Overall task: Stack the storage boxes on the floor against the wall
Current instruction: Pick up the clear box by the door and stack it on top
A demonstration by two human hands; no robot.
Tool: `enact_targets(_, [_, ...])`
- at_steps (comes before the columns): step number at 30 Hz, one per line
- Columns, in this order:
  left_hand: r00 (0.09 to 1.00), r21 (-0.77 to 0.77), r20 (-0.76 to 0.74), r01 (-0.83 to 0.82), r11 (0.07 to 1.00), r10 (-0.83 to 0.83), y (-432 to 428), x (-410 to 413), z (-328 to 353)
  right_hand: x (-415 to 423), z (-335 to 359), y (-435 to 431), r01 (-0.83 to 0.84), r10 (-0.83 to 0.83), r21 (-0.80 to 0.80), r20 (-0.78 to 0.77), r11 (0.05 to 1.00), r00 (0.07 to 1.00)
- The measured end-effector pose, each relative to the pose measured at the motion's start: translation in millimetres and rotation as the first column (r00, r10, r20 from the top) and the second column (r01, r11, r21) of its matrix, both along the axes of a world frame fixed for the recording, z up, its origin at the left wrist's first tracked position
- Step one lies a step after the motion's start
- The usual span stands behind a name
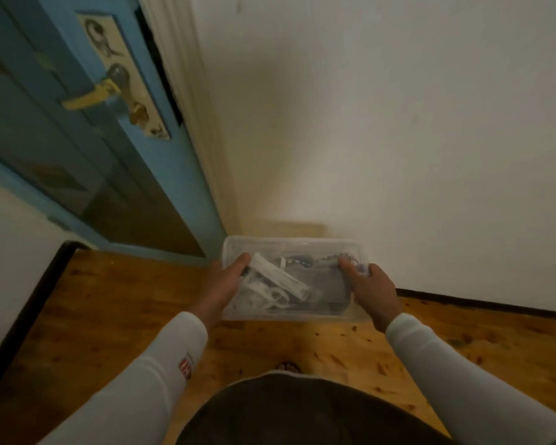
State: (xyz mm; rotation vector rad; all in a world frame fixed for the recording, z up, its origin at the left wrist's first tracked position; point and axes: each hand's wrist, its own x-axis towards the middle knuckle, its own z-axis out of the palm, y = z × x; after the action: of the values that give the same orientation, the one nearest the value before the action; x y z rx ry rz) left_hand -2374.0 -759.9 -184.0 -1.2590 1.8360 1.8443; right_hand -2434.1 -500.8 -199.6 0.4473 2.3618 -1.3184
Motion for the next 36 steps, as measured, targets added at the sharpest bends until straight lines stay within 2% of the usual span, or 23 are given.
enact_targets(4, [0.994, -0.043, -0.053, 0.092, 0.995, -0.094, 15, -11, 20, 15, 22, 21, 0.097, -0.095, 0.032, -0.051, 0.995, 0.994])
enact_targets(10, [0.947, -0.01, -0.049, 0.316, 0.949, -0.316, 40, -33, 48, 54, 46, 53, 0.287, -0.283, 0.093, -0.06, 0.953, 0.957])
enact_targets(17, [0.812, 0.037, -0.13, 0.578, 0.816, -0.569, 115, -45, 68, 119, 69, 108, 0.57, -0.562, -0.005, -0.179, 0.821, 0.807])
enact_targets(21, [0.697, 0.087, -0.132, 0.717, 0.692, -0.705, 174, -37, 79, 168, 75, 149, 0.682, -0.673, -0.023, -0.187, 0.731, 0.715])
enact_targets(28, [0.448, 0.032, -0.152, 0.893, 0.448, -0.881, 298, -1, 103, 262, 88, 226, 0.863, -0.848, -0.046, -0.221, 0.503, 0.482])
enact_targets(32, [0.283, 0.033, -0.172, 0.959, 0.282, -0.943, 373, 25, 116, 316, 95, 270, 0.911, -0.896, -0.072, -0.229, 0.405, 0.38])
enact_targets(36, [0.162, 0.028, -0.199, 0.987, 0.16, -0.967, 452, 63, 122, 369, 102, 321, 0.944, -0.926, -0.104, -0.253, 0.314, 0.28])
